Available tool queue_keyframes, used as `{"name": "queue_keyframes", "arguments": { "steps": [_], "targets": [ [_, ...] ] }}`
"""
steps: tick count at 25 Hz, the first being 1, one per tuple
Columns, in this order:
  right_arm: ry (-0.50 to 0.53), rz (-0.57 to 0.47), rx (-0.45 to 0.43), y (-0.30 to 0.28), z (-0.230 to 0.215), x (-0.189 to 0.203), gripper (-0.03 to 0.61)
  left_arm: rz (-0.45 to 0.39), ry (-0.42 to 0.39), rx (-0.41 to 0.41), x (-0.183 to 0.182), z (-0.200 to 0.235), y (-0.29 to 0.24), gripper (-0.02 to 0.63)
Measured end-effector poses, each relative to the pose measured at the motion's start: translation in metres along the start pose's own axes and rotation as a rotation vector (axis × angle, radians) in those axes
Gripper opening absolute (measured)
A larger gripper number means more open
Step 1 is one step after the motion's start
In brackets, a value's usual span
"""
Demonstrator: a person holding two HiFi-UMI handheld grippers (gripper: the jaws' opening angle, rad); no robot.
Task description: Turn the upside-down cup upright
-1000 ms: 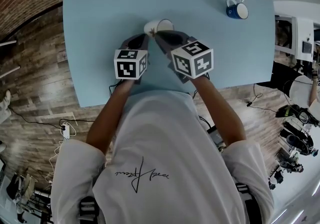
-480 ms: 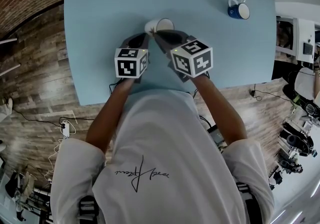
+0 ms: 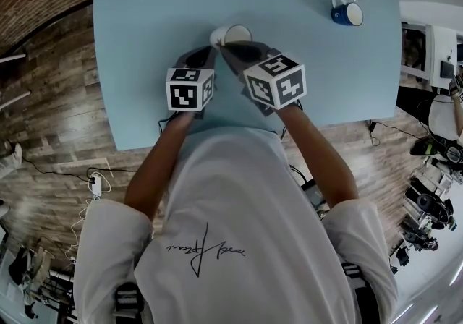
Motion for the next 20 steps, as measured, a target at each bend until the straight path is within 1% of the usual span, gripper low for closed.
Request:
{"name": "queue_keyframes", "arguments": {
  "steps": [14, 20],
  "targets": [
    [-0.004, 0.003, -0.009, -0.0041, 0.0045, 0.0006, 0.038, 0.008, 0.007, -0.006, 0.0057, 0.004, 0.0017, 0.009],
    [-0.01, -0.01, -0.035, -0.0042, 0.0095, -0.0025, 0.038, 0.01, 0.008, -0.008, 0.0065, 0.0047, 0.0026, 0.009]
  ]
}}
Point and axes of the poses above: the fingertips, and each gripper's own axes: y backward along the fingers, z to its left, x out of its underside, the point moved 3 cm from there along y, backward along the fingers, and after that the axes turned 15 degrees about x, right-handed, at the moved point
